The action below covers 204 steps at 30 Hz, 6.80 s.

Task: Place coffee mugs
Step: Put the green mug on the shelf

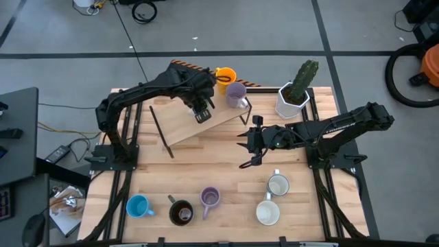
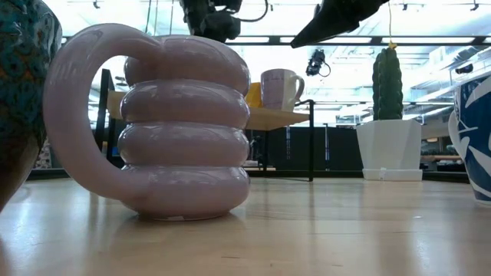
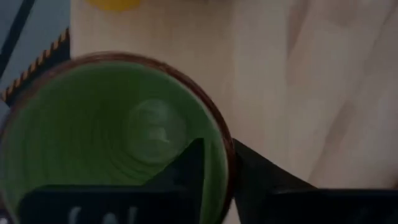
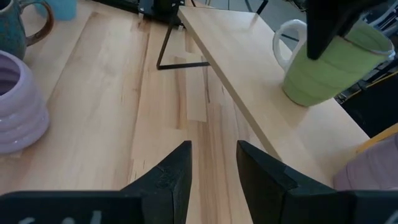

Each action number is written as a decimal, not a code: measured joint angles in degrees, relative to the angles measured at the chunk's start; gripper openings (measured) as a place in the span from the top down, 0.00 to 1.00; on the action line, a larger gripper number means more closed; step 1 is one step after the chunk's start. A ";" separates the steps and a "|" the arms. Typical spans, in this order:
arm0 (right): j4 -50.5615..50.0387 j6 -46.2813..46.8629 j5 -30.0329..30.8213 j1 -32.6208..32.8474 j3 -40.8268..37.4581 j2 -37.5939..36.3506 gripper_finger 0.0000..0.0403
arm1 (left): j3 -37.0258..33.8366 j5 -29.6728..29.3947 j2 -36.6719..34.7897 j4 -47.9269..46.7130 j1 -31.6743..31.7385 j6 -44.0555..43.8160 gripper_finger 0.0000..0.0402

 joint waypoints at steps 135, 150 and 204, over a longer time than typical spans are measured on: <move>0.38 6.42 -1.04 3.50 -1.22 0.02 0.67 | -4.36 1.83 -8.51 -1.83 3.43 42.92 0.58; 3.17 6.69 -1.09 3.50 -2.82 0.04 0.68 | -6.84 4.79 -8.60 -0.62 4.08 44.97 0.59; -0.93 6.53 -0.89 3.50 0.35 -0.96 0.68 | -3.53 13.46 -8.60 5.71 3.97 36.49 0.96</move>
